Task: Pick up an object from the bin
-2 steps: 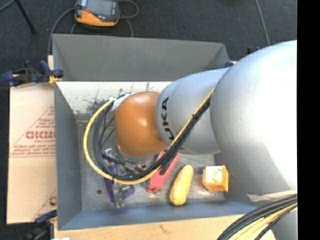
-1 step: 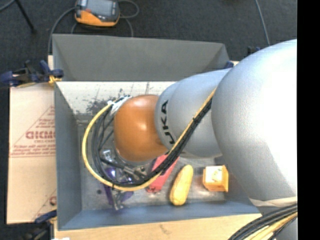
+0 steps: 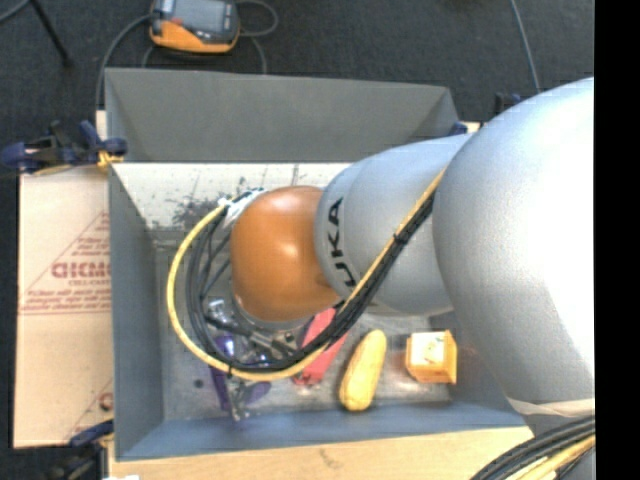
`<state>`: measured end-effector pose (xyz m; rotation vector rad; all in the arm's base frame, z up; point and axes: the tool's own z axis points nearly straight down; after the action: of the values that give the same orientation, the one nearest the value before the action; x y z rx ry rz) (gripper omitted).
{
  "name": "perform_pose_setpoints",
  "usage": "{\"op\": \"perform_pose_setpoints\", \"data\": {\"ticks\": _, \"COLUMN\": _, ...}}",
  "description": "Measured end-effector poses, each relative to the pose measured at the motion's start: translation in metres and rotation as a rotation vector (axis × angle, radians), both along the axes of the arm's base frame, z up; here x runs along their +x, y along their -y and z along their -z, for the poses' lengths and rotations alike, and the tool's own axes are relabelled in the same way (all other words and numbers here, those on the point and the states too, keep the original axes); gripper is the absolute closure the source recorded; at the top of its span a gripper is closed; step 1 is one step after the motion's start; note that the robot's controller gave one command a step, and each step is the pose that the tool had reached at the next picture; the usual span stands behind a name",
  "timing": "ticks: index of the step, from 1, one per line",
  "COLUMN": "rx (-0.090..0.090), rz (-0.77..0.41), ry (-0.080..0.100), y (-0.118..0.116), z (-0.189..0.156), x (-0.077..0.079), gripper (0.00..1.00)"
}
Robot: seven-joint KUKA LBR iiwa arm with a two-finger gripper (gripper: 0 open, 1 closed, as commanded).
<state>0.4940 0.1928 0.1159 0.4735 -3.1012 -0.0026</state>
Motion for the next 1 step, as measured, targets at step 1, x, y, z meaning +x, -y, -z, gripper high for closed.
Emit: {"op": "perform_pose_setpoints", "data": {"ticks": 1, "rx": 0.004, "rz": 0.003, "ry": 0.016, "y": -0.0095, "z": -0.0125, "x": 0.0050, "gripper": 1.00}}
